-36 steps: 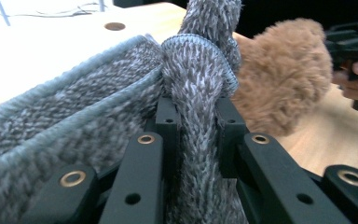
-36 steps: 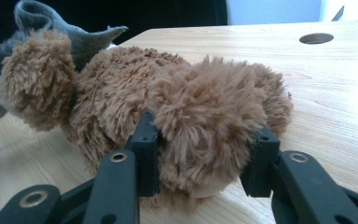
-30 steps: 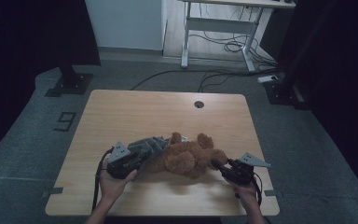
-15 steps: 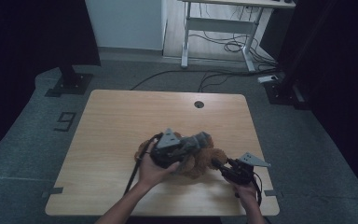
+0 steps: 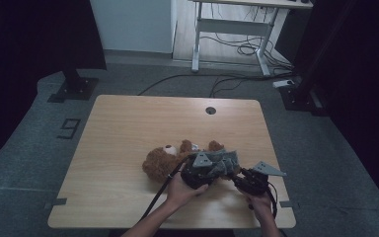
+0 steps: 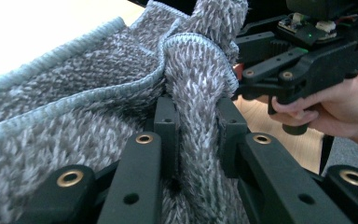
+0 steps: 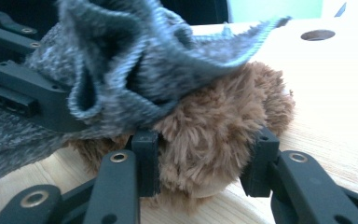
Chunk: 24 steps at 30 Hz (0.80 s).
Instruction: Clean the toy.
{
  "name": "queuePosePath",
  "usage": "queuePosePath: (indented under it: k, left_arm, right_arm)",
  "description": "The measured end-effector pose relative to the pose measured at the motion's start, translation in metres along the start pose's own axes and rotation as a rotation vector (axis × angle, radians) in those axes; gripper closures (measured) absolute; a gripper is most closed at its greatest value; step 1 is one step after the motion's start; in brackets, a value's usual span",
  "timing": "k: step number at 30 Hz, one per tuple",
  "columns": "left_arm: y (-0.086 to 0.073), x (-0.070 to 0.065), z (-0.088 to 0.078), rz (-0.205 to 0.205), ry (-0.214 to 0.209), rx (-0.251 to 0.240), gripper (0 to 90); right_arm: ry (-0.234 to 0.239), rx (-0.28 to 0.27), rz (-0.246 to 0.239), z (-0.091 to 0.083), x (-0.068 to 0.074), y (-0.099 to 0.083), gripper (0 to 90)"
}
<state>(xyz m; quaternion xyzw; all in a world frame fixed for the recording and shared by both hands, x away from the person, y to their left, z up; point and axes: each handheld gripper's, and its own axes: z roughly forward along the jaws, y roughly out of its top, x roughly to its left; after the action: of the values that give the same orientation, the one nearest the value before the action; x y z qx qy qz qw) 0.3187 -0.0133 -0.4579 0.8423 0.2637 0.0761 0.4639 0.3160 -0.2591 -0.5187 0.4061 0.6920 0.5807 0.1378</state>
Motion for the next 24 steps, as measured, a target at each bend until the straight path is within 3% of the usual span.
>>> queuePosePath:
  k: [9,21,24]
  left_arm:
    - [-0.017,0.007,-0.025,-0.035,-0.003,-0.010,75.2]
    - [-0.035,0.029,-0.057,-0.076,0.054,-0.057,75.4]
    - [-0.044,0.041,-0.071,-0.099,0.093,-0.059,75.3]
  right_arm:
    - [0.025,-0.009,0.001,-0.001,-0.004,-0.002,57.3]
    - [0.026,-0.007,-0.015,-0.002,-0.004,-0.002,57.5]
    - [0.020,-0.012,-0.012,-0.003,-0.005,-0.003,57.5]
